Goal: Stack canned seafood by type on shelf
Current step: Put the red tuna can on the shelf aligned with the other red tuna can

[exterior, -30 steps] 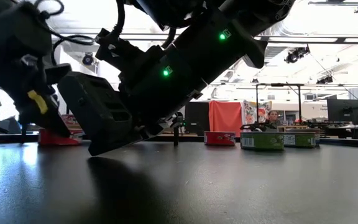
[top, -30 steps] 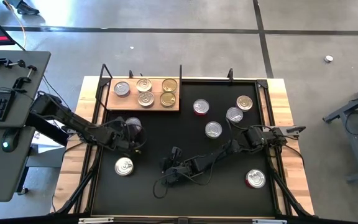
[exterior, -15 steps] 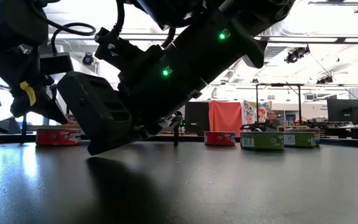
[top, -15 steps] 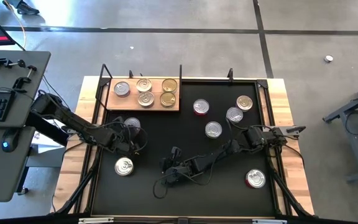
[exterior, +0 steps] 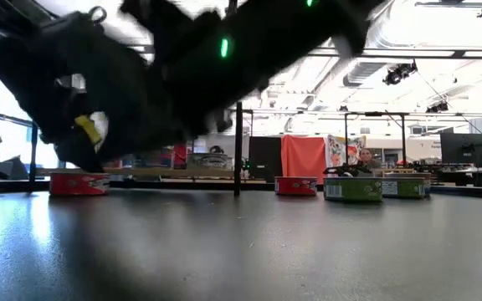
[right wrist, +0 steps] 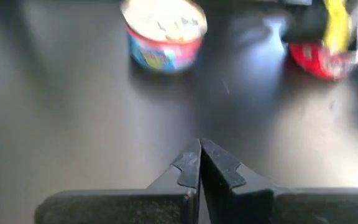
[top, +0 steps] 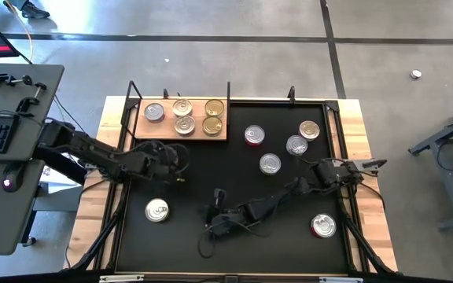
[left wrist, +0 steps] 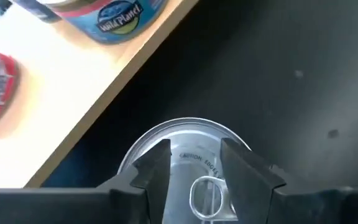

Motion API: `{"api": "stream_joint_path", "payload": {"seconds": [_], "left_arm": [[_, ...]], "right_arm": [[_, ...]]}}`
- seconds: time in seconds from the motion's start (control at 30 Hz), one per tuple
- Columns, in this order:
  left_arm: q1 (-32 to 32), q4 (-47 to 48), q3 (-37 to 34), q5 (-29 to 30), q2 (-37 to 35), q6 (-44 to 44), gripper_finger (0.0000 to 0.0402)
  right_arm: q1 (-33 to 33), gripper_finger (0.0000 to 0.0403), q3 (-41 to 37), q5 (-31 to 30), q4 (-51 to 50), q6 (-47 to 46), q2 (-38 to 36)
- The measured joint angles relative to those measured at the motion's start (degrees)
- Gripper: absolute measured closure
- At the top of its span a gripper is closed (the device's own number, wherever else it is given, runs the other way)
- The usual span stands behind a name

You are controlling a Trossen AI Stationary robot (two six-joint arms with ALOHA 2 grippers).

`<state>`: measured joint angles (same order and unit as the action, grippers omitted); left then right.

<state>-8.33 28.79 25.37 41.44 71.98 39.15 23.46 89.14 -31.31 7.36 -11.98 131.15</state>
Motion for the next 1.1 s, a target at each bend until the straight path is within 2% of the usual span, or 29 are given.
{"api": "stream_joint_path", "payload": {"seconds": [0.13, 0.23, 0.43, 0.5, 0.6, 0.83, 0.93, 1.1], "left_arm": [[3.8, -10.3, -2.7, -6.5, -0.2, -6.6, 0.0268], [3.4, -16.3, -2.7, -15.7, -0.2, -9.2, 0.0281], [-2.1, -32.2, -3.2, -39.2, 0.3, -16.3, 0.0309], [-5.5, -36.6, -3.1, -42.9, 0.3, -19.9, 0.0316], [-11.5, -39.2, -0.8, -41.4, 0.2, -25.3, 0.0324], [-26.6, -34.4, 3.3, -28.7, 0.2, -33.9, 0.034], [-32.7, -31.1, 4.6, -24.7, 0.4, -33.2, 0.0341], [-41.6, -27.1, 6.0, -18.6, 0.9, -28.5, 0.0341]], "right_arm": [[1.6, 0.0403, 0.0, -1.0, -2.6, 3.1, -3.9], [2.9, 0.0403, 0.0, -1.5, -5.5, 4.4, -6.6], [4.3, 0.0403, 0.0, -1.8, -13.4, 3.7, -9.7], [4.3, 0.0403, 0.0, -1.9, -16.1, 2.6, -9.7], [3.9, 0.0402, 0.0, -2.0, -18.7, -0.9, -9.0], [1.9, 0.0391, 0.0, 2.9, -16.4, -3.1, -5.8], [0.9, 0.0356, 0.0, 7.8, -13.1, -1.3, -3.5], [-1.0, 0.0262, 0.0, 13.2, -10.9, 0.4, -1.9]]}}
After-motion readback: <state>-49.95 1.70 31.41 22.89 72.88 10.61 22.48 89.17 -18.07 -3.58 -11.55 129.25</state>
